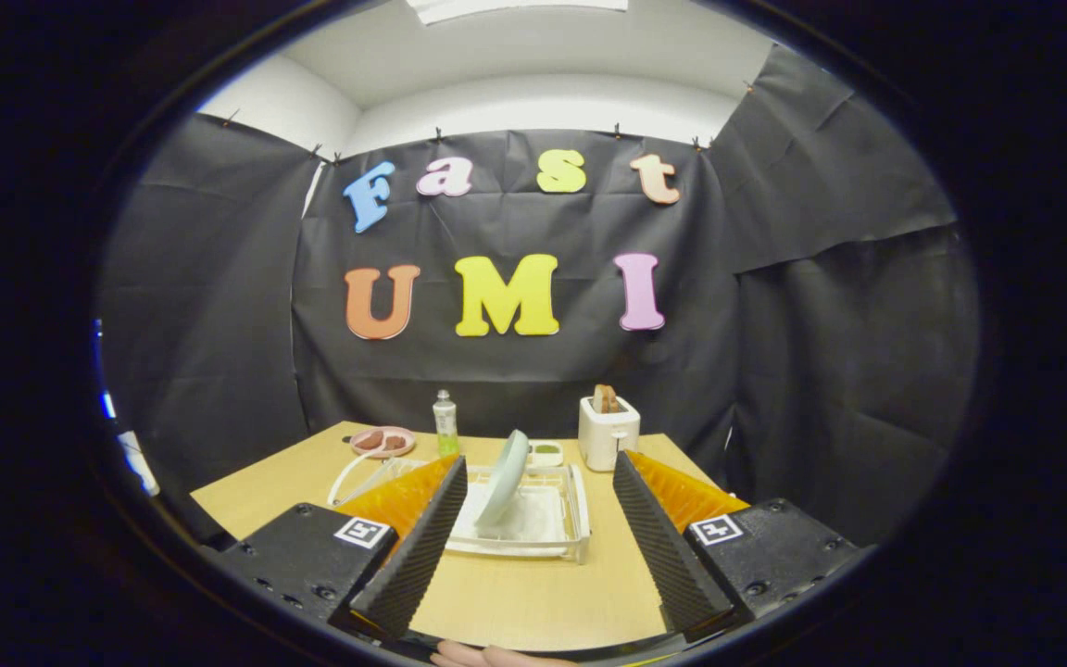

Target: Take the plate from the dish rack, then take the spoon from the basket and place it into the plate.

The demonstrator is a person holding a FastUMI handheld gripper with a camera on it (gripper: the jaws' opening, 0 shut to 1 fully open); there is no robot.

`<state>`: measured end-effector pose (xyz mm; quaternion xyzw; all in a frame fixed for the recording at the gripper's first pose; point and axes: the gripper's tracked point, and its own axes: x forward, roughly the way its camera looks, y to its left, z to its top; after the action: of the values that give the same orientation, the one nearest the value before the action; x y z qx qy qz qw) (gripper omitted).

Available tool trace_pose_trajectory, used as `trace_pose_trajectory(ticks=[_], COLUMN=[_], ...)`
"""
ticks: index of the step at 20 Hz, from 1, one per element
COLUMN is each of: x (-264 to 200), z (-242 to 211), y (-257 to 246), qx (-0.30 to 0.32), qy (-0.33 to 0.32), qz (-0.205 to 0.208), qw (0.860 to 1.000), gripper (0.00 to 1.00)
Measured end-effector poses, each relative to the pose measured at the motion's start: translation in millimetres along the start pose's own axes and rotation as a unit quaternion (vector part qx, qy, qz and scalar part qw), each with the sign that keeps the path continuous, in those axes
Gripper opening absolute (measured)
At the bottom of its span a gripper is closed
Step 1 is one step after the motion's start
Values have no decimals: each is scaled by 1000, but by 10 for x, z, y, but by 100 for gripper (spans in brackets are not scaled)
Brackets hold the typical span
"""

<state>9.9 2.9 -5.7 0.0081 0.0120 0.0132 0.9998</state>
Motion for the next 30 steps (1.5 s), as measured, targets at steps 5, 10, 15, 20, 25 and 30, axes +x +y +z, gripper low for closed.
trace_pose_trajectory(ticks=[5, 10, 15, 20, 25, 30], x=[182, 711, 1410, 2079, 2508, 2837], z=[-13, 9, 11, 44, -34, -126], y=[-19, 88, 289, 387, 532, 369], qx=[1, -10, -12, -15, -17, -78], qy=[12, 48, 137, 221, 326, 389], qz=[8, 18, 38, 27, 8, -65], qw=[1000, 999, 990, 975, 945, 916], gripper=[100, 100, 100, 100, 94, 89])
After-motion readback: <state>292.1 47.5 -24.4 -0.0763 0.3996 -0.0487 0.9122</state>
